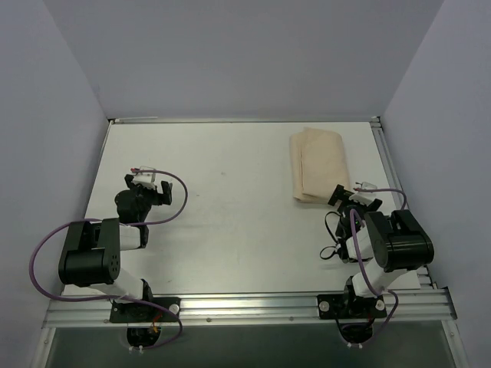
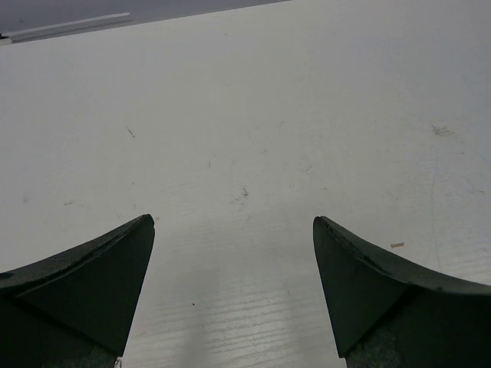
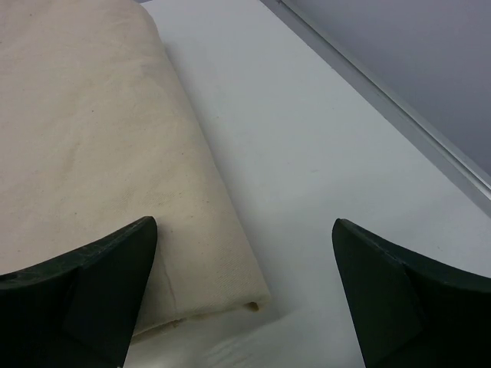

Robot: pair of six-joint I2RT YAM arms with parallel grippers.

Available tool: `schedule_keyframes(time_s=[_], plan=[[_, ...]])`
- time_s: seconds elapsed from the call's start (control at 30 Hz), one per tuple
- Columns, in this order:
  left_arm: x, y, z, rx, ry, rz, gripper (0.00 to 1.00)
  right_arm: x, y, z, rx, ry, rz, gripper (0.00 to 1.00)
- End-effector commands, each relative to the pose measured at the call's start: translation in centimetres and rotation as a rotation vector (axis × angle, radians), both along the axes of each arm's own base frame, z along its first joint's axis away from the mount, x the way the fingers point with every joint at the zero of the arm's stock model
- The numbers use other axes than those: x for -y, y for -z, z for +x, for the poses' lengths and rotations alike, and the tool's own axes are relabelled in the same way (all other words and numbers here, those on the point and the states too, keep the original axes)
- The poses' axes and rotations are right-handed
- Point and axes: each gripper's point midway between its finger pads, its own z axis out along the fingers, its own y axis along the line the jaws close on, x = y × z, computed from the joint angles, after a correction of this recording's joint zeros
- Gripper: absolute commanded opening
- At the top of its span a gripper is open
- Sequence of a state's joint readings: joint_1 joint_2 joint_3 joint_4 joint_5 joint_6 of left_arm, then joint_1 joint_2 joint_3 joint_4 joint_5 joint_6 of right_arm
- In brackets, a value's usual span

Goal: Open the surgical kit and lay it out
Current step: Open the surgical kit at the center of the board.

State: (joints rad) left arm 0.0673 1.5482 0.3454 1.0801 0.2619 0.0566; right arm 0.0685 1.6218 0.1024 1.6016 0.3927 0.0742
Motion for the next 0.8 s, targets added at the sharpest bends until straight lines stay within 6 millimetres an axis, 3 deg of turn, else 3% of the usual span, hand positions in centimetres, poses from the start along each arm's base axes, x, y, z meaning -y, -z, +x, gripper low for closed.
schedule_keyframes(time_s=[0.0, 0.1, 0.13, 0.2, 0.23, 0.27, 0.3, 0.33, 0.37, 0.4, 0.43, 0.47, 0.5, 0.63, 0.67, 0.7, 0.73, 0.77], plan=[[-0.1, -2.0, 0.8, 0.061, 0.004, -0.005, 0.94, -1.2, -7.1, 0.7, 0.305, -0.055, -0.032, 0.93], [-0.1, -1.9, 0.8, 0.059, 0.004, -0.006, 0.94, -0.6, -8.2, -0.4, 0.309, 0.033, -0.041, 0.94], [-0.1, -2.0, 0.8, 0.061, 0.004, -0.005, 0.94, -0.3, -10.0, -0.8, 0.359, 0.057, -0.029, 0.94], [0.0, -1.9, 0.8, 0.056, 0.004, -0.006, 0.94, -0.7, -10.1, 0.0, 0.297, 0.042, -0.041, 0.94], [-0.1, -1.9, 0.9, 0.058, 0.002, -0.006, 0.94, -0.8, -12.4, 0.1, 0.349, 0.043, -0.013, 0.95], [-0.1, -2.0, 0.8, 0.061, 0.004, -0.005, 0.94, -1.1, -9.4, 0.5, 0.177, 0.034, 0.000, 0.95], [-0.1, -2.0, 0.8, 0.058, 0.002, -0.011, 0.95, -1.2, -12.3, 2.3, 0.187, 0.041, 0.040, 0.96], [-0.5, -2.6, 1.3, 0.059, -0.014, -0.015, 0.95, -1.2, -13.3, 2.8, 0.182, 0.046, 0.112, 0.96], [-0.8, -3.9, 1.7, 0.062, -0.036, -0.029, 0.95, -1.2, -11.4, 2.7, 0.053, 0.046, 0.114, 0.96], [-0.9, -2.3, 1.4, -0.059, -0.039, -0.039, 0.95, -0.8, -13.0, 3.6, 0.063, 0.048, 0.121, 0.96], [-0.9, -5.9, 3.1, -0.023, -0.019, -0.032, 0.95, -0.8, -11.5, 3.8, -0.021, 0.039, 0.109, 0.96], [-0.5, -6.1, 3.4, -0.071, 0.008, -0.016, 0.95, -0.7, -11.4, 4.1, -0.053, 0.031, 0.103, 0.95], [0.1, -4.4, 2.8, -0.189, 0.043, -0.007, 0.95, -0.9, -11.2, 4.6, -0.083, 0.007, 0.108, 0.94], [3.7, -5.8, 3.1, -0.316, 0.193, -0.027, 0.95, 0.4, -10.6, 7.1, -0.173, -0.056, 0.195, 0.92], [5.1, -6.0, 2.7, -0.336, 0.244, -0.027, 0.95, 2.2, -10.4, 7.3, -0.179, -0.041, 0.225, 0.91], [5.5, -6.5, 2.4, -0.369, 0.263, -0.019, 0.95, 2.6, -10.2, 7.7, -0.186, -0.059, 0.257, 0.90], [6.9, -6.7, 1.8, -0.385, 0.299, -0.006, 0.95, 1.9, -8.7, 8.4, -0.235, -0.137, 0.311, 0.89], [7.3, -7.0, 1.6, -0.394, 0.312, 0.001, 0.95, 3.3, -9.6, 9.4, -0.222, -0.146, 0.329, 0.88]])
